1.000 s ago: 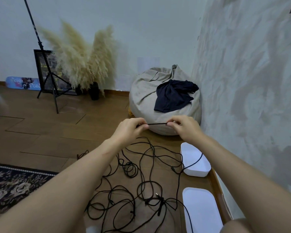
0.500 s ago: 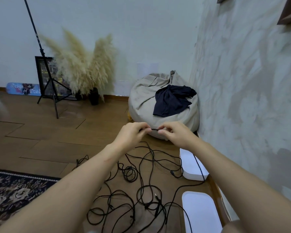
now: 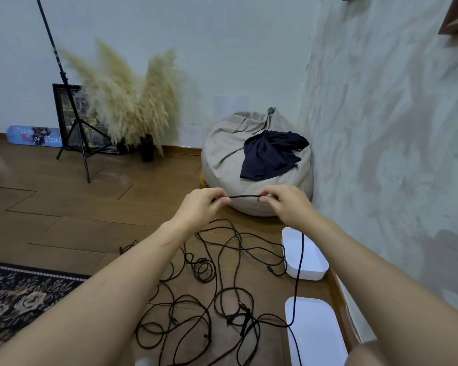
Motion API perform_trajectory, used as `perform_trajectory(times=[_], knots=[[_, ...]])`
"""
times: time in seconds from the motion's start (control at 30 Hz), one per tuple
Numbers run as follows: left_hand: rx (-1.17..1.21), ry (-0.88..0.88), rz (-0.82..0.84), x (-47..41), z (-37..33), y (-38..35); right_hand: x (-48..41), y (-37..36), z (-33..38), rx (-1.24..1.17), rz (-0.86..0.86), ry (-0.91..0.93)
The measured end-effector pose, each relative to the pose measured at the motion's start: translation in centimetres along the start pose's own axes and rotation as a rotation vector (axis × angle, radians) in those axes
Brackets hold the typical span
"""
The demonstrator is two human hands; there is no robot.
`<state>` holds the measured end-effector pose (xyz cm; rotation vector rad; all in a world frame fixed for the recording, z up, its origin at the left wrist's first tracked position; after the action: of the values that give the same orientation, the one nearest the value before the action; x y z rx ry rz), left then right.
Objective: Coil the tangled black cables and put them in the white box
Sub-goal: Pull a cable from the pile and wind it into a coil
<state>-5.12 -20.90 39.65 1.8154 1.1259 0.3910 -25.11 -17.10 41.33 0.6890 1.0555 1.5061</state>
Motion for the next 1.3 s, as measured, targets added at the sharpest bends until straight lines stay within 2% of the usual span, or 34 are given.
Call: perform_trajectory(times=[0.1, 0.2, 0.27, 0.4, 0.47, 0.57, 0.67, 0.77, 0.87, 1.0, 1.17, 1.3], knots=[[0.012, 0.025, -0.019, 0.2, 1.2, 0.4, 0.4, -0.5, -1.3, -0.006, 0.051, -0.053], [-0.006, -0.051, -0.004, -0.1, -1.1, -0.5, 0.2, -2.1, 1.5, -0.110, 0.162, 0.059], [-0.005, -0.075, -0.004, -0.2, -1.9, -0.8, -0.1, -1.7, 2.6, -0.097, 0.129, 0.093], [0.011, -0.001, -0.027, 0.2, 0.3, 0.4, 0.2, 0.2, 0.0, 0.023, 0.005, 0.010], [-0.005, 0.005, -0.058, 0.4, 0.7, 0.8, 0.4, -0.4, -0.9, 0.016, 0.081, -0.024], [-0.038, -0.063, -0.044, 0.1, -1.3, 0.1, 0.2, -2.5, 1.3, -0.065, 0.229, 0.056], [-0.044, -0.098, -0.014, -0.2, -2.6, -0.8, 0.0, -1.7, 2.3, -0.070, 0.143, 0.097], [-0.047, -0.036, -0.009, -0.1, -0.9, -0.4, 0.5, -0.3, 0.5, 0.034, 0.057, 0.035], [-0.046, -0.011, -0.015, 0.2, 0.2, -0.3, 0.8, -1.0, -0.4, 0.029, 0.102, -0.007], [-0.054, -0.113, -0.001, 0.1, -2.6, -1.3, 0.6, -1.9, 1.9, -0.063, 0.150, 0.067], [-0.034, 0.031, -0.036, 0.4, 0.7, 0.1, 1.2, 1.1, -0.7, 0.086, -0.042, -0.049], [-0.050, -0.008, -0.055, 0.5, -0.1, 0.0, 1.3, -0.9, 0.1, 0.060, 0.116, -0.025]])
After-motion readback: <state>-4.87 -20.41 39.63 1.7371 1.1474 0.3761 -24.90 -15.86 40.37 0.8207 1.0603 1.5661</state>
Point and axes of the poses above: each hand's wrist, its own x-axis away from the middle knuckle, its own y-axis out of the back of the hand, z = x × y, the point moved 9 cm from there along -x, towards the middle knuckle, and after that the axes turned 13 degrees about z, right-handed, at the moved point
